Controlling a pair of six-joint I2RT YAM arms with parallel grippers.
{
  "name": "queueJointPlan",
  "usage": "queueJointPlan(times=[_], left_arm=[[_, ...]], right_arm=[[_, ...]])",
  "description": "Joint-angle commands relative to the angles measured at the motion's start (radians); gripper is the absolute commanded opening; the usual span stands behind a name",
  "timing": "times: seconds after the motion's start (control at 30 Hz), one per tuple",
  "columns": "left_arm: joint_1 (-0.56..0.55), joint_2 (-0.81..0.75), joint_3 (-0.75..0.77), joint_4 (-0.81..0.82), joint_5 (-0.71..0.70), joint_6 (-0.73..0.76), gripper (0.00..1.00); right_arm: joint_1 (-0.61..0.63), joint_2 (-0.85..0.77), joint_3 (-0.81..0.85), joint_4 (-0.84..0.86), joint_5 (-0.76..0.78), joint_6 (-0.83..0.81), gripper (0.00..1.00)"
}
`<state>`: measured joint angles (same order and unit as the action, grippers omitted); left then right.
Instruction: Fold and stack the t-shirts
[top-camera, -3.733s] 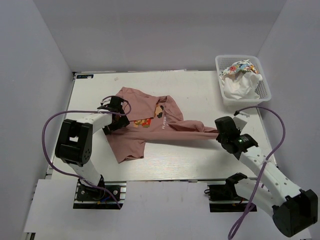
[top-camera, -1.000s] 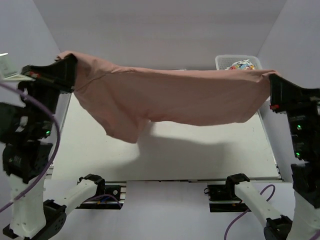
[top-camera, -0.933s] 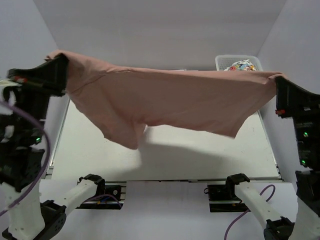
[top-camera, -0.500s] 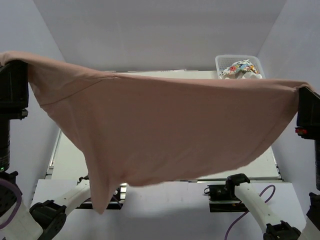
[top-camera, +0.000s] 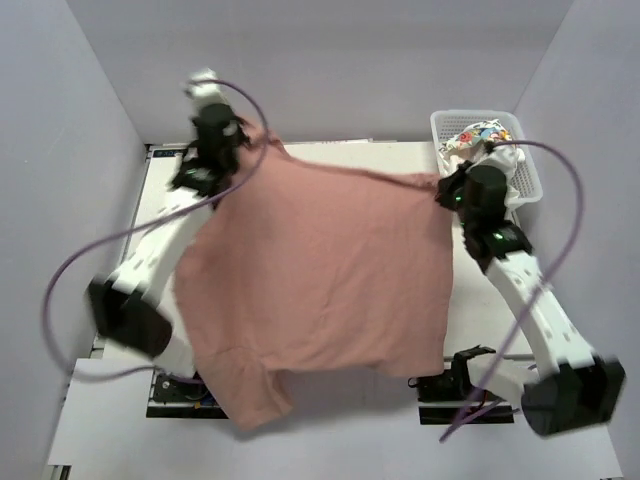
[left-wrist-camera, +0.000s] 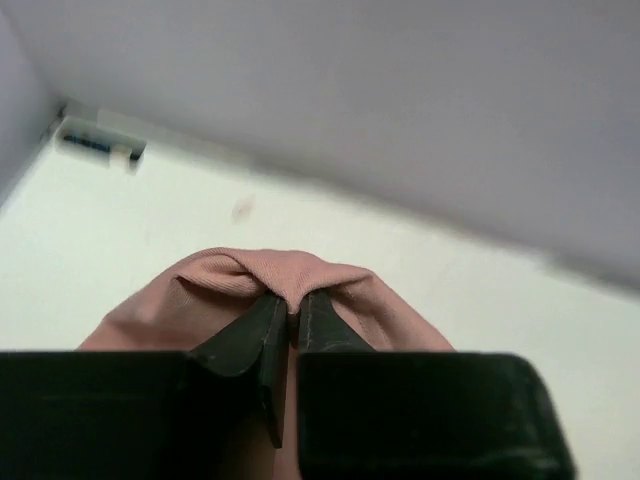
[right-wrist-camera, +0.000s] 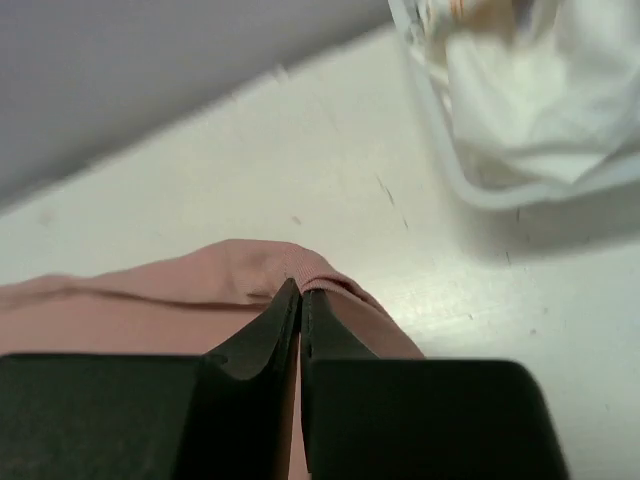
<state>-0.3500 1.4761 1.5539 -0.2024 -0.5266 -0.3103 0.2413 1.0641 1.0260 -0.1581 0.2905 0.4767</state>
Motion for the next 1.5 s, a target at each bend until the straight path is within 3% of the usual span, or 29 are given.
queueJointPlan(times=[0.0, 0.07, 0.1, 0.13, 0.2, 0.3, 0.33, 0.43, 0.63, 0.83, 1.03, 1.2, 1.33, 1.47], left_arm=[[0.037, 0.154, -0.032, 0.003, -0.144, 0.01, 0.18], [0.06, 0.33, 0.009, -0.008, -0.144, -0.006, 0.36], [0.081, 0.393, 0.047, -0.07, -0.121, -0.03, 0.68], [0.082, 0.452, 0.095, -0.116, -0.121, -0.042, 0.76], [0.097, 0.58, 0.243, -0.239, -0.086, -0.062, 0.83], [0.106, 0.599, 0.276, -0.241, -0.05, -0.062, 0.91], [0.106, 0.558, 0.253, -0.189, -0.029, -0.041, 1.0], [0.106, 0.475, 0.084, -0.093, 0.014, -0.029, 1.0], [0.106, 0.317, -0.144, -0.083, 0.082, -0.038, 1.0], [0.106, 0.296, -0.261, -0.131, 0.105, -0.081, 1.0], [0.106, 0.386, -0.252, -0.163, 0.105, -0.104, 1.0], [0.106, 0.509, -0.144, -0.267, 0.07, -0.153, 1.0], [0.106, 0.639, -0.062, -0.267, 0.07, -0.153, 1.0], [0.135, 0.84, 0.199, -0.319, 0.114, -0.153, 1.0]], right_arm=[[-0.008, 0.158, -0.038, 0.218, 0.047, 0.02, 0.03], [-0.019, 0.293, -0.037, 0.252, -0.012, 0.008, 0.1], [-0.02, 0.385, -0.026, 0.281, -0.066, -0.004, 0.27], [-0.02, 0.431, 0.018, 0.272, -0.094, -0.03, 0.44], [-0.019, 0.566, 0.118, 0.16, -0.177, -0.052, 0.9], [-0.016, 0.6, 0.177, 0.117, -0.221, -0.076, 0.9], [-0.013, 0.597, 0.161, 0.126, -0.225, -0.078, 0.9], [-0.013, 0.559, 0.115, 0.14, -0.255, -0.078, 0.9], [0.004, 0.527, 0.005, 0.1, -0.255, -0.108, 0.9], [0.029, 0.545, -0.014, 0.052, -0.238, -0.142, 0.9], [0.044, 0.6, -0.001, 0.014, -0.202, -0.133, 0.9], [0.043, 0.741, 0.066, 0.0, -0.209, -0.11, 0.9], [0.035, 0.849, 0.222, -0.035, -0.203, -0.11, 0.9], [0.024, 1.048, 0.428, -0.151, -0.149, -0.099, 0.9]])
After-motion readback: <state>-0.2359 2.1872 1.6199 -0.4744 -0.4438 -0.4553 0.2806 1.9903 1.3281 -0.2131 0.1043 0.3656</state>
